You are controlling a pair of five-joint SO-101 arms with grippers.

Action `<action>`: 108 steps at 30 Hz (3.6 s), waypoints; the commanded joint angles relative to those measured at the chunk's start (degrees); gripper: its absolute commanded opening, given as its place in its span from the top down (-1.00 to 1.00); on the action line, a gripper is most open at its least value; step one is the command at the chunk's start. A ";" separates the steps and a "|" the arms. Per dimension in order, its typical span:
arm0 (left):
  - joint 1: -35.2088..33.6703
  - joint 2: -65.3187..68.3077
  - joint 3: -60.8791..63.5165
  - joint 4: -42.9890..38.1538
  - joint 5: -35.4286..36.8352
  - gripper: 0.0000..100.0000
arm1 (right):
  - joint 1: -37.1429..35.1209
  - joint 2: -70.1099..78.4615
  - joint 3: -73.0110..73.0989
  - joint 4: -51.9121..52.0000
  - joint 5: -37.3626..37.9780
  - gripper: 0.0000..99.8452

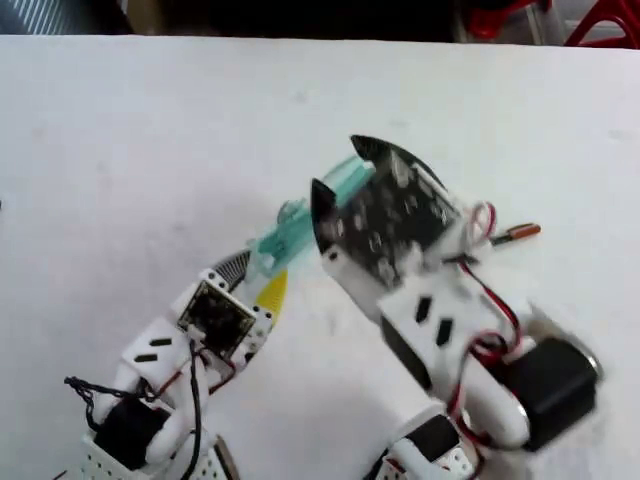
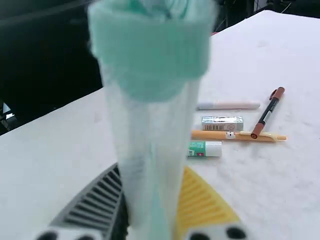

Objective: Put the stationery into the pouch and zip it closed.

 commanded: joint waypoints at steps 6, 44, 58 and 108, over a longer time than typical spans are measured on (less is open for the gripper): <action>-3.91 -0.57 -0.26 -2.02 6.33 0.95 | -3.82 21.76 -31.03 16.22 -23.47 0.64; -4.35 -0.48 4.04 -7.65 6.59 0.95 | -11.74 18.68 -10.64 12.09 -20.66 0.77; -4.35 -0.48 4.04 -7.47 6.51 0.95 | -10.42 21.85 -10.46 8.40 -19.60 0.96; -0.66 -0.57 -0.35 -3.08 6.68 0.96 | 2.24 2.51 22.86 -15.08 -7.47 0.96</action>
